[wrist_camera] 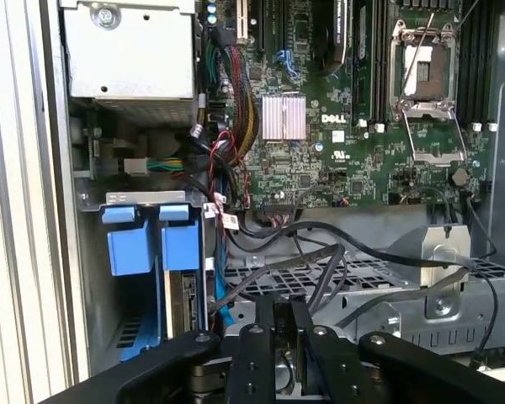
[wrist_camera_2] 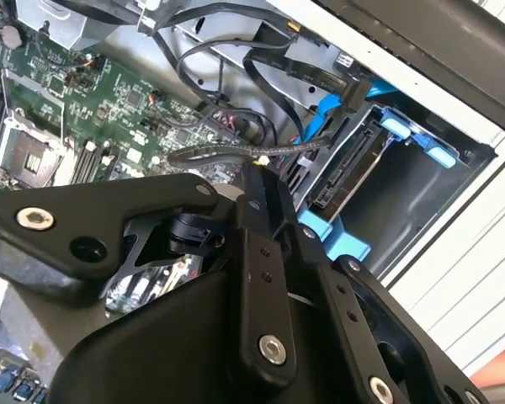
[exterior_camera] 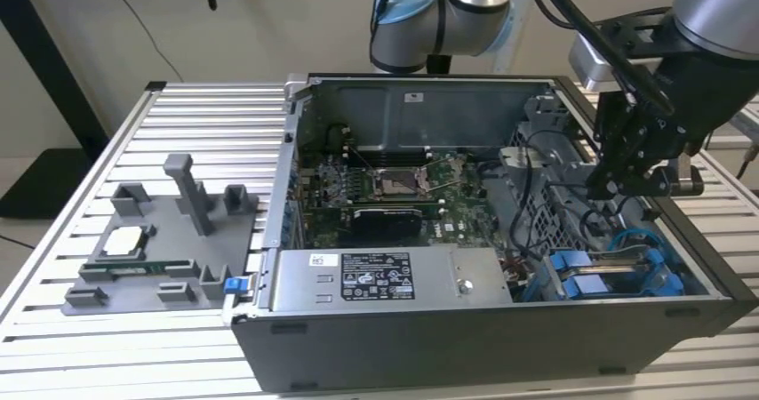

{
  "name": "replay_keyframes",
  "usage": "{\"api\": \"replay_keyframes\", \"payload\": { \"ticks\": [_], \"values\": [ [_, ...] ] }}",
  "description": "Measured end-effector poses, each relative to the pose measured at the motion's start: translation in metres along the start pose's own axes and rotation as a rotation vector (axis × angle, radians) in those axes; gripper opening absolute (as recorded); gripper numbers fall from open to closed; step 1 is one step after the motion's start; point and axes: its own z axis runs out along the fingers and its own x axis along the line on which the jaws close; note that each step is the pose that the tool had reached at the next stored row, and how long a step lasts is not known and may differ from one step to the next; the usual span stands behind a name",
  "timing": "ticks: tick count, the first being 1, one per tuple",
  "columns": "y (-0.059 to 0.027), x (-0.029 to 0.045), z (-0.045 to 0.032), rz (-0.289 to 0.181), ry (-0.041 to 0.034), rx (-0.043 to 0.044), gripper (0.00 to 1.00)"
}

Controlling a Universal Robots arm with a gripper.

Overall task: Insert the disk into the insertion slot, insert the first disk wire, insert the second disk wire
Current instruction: 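Insert the first disk wire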

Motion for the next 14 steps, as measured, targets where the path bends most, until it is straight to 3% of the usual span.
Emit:
{"api": "replay_keyframes", "payload": {
  "ticks": [8, 14],
  "values": [
    [-0.0011, 0.0009, 0.0002, 0.000, 0.0015, -0.0004, 0.00],
    [-0.0054, 0.0074, 0.0011, 0.001, 0.0036, -0.0034, 0.00]
  ]
}}
